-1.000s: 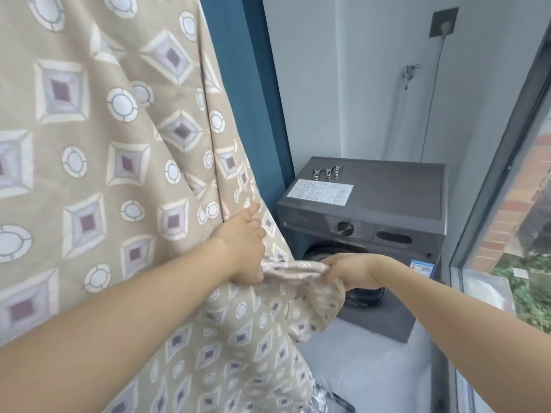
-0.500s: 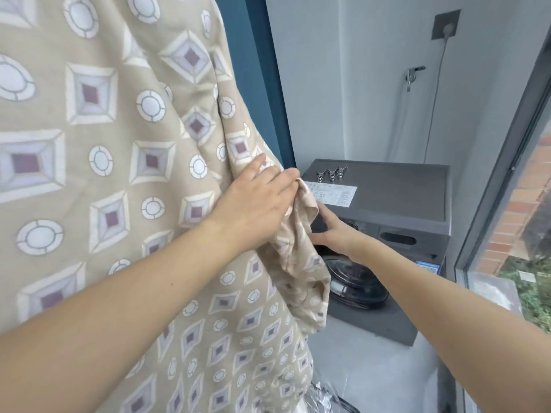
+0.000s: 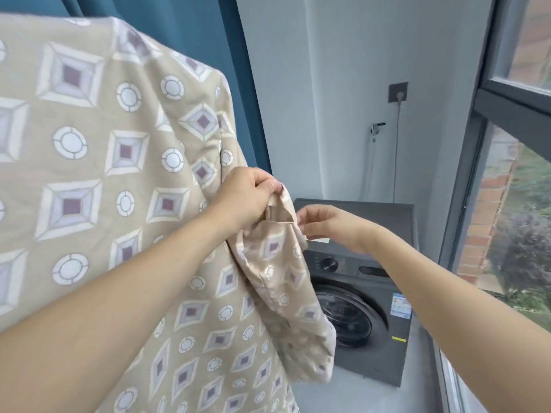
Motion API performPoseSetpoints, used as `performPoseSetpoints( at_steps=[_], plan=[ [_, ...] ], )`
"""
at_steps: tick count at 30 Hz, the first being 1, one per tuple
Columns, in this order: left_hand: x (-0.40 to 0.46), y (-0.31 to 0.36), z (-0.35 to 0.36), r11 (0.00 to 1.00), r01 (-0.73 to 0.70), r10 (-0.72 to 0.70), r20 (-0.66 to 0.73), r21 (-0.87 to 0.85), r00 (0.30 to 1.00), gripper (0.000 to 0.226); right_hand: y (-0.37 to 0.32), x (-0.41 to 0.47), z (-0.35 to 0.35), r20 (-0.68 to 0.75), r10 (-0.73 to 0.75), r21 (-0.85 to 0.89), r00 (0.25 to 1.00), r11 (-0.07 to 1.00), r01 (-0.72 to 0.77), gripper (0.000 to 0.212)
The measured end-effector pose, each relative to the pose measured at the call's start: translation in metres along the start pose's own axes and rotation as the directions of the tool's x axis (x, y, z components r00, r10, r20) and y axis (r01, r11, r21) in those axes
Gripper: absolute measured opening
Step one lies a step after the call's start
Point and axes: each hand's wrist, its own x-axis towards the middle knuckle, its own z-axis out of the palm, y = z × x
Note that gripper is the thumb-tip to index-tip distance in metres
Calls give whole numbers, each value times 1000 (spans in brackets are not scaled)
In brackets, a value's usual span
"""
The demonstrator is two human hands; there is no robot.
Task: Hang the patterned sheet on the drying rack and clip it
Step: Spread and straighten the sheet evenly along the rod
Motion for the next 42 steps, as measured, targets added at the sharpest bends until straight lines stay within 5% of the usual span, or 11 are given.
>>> performPoseSetpoints(
  at_steps=[7, 11, 13, 16, 19, 23, 26, 29, 36, 40, 42],
  plan=[
    [1, 51, -9, 892, -111, 106, -36, -439, 994, 22, -16, -30, 23, -7, 41, -69, 999, 997, -42, 20],
    [1, 72, -14, 857, -175, 126, -131, -485, 983, 29, -38, -40, 13, -497, 23, -201, 867, 969, -141, 46],
    [2, 74, -19, 922, -275, 233, -177, -274, 956, 26, -47, -48, -5, -647, 8, -71, 762, 995, -70, 41],
    [-7, 54, -9, 921, -340, 304, 193, 191, 933, 66, -56, -65, -33, -777, -5, -9, 630, 1000, -4, 29],
    [-18, 27, 12, 695, -318, 159, 294, 645, 942, 99, -55, -84, -47, -844, -40, -60, 535, 998, -19, 24],
    [-14, 24, 12, 444, -245, 255, 140, 862, 957, 47, -35, -101, -47, -824, -13, -113, 567, 983, -143, 30],
    [-6, 26, 0, 682, -242, 259, 81, 690, 962, 27, -17, -103, -43, -825, 94, -64, 558, 964, -259, 35],
    [13, 46, -14, 990, -64, 75, -88, 123, 993, 21, -12, -97, -25, -773, 186, -100, 607, 908, -406, 17],
    [44, 79, -33, 967, -4, -14, -70, -255, 997, 36, -71, -70, 31, -536, -105, 37, 837, 988, 148, 49],
    [52, 92, -35, 954, 15, -37, -68, -301, 997, 39, -106, -57, 40, -799, -332, -344, 501, 936, 70, 31],
    [56, 90, -34, 964, -4, -17, -78, -267, 997, 40, -108, -53, 36, -821, -340, -392, 459, 920, -20, 39]
  ],
)
